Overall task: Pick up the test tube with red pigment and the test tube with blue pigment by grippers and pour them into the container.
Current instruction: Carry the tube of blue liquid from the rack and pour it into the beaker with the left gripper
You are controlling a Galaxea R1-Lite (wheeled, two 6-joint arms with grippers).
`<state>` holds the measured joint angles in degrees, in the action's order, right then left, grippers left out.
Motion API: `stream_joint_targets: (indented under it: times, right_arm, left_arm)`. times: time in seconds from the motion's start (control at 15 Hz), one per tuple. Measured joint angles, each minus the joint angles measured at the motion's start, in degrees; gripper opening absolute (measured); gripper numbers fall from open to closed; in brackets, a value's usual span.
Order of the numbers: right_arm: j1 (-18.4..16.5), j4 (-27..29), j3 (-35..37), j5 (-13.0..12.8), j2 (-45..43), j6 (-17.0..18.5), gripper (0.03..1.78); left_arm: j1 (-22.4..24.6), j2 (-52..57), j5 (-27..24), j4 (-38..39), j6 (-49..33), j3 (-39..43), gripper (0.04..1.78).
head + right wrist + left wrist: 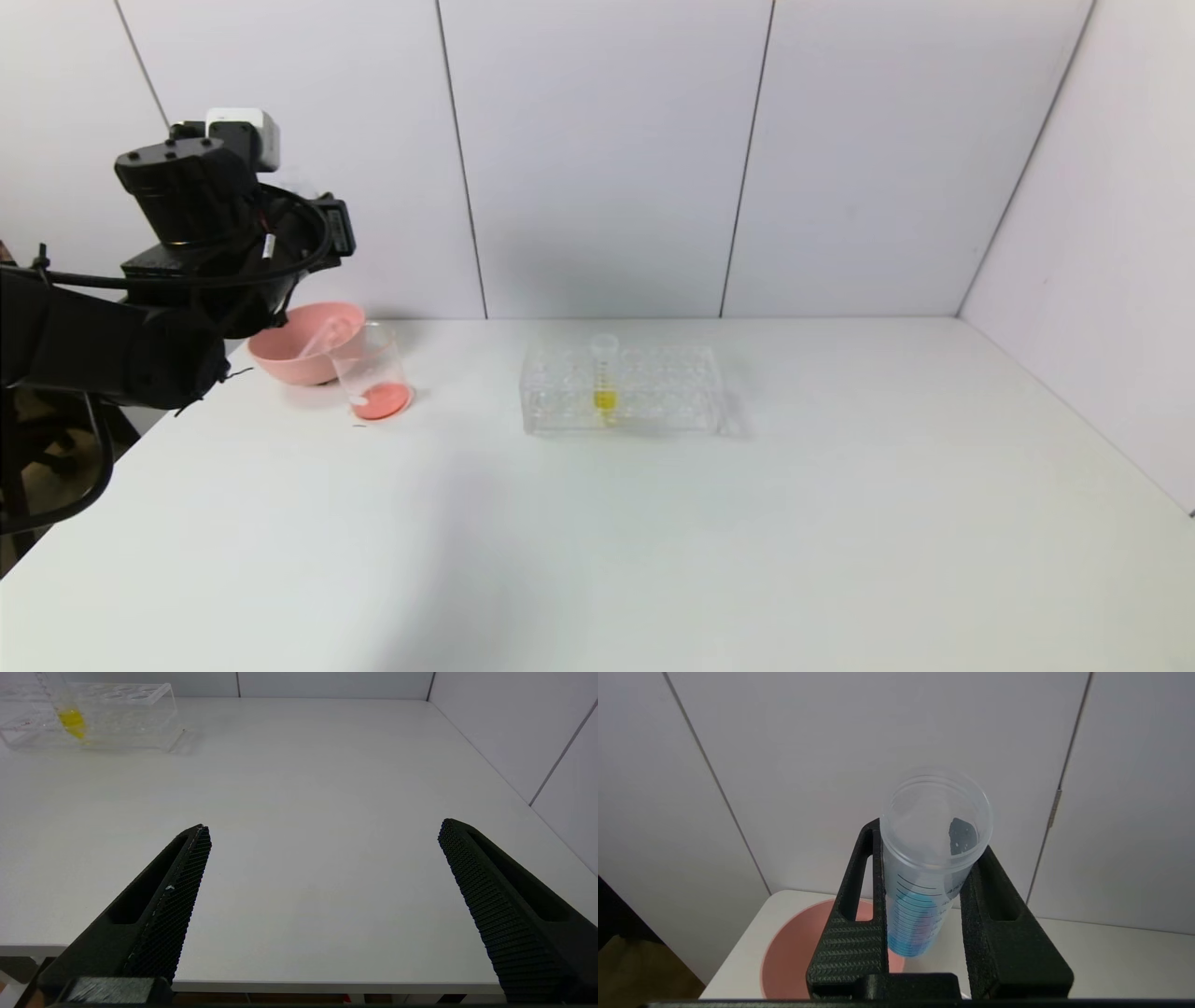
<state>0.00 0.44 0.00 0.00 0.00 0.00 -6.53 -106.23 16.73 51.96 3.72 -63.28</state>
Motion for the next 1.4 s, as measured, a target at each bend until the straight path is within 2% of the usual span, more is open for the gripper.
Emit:
stream_joint_targets:
  times: [0.33,0.53,0.8,1.07,1.4]
  right_arm:
    - [0.0,0.0,0.0,0.0,0.0,0.0,1.77]
    - [0.0,0.0,0.0,0.0,0.0,0.0,1.77]
    - [0.0,0.0,0.0,0.0,0.0,0.0,1.77]
    - [0.0,0.0,0.0,0.0,0.0,0.0,1.77]
    - [0.0,0.0,0.0,0.0,0.0,0.0,1.77]
  left_arm:
    - [7.41,-0.38,-3.89,0.02,0.05,1.27,0.46]
    - [10.06,-0.66,-5.68,0.02,-0.22,1.74,0.46]
    - [11.61,-0.77,-6.4,0.02,0.02,2.65,0.46]
    - [12.35,-0.27,-10.28,-0.59,-0.63,3.08,0.46]
    - [13.01,-0.59,-10.45,-0.91,-0.22,1.96,0.46]
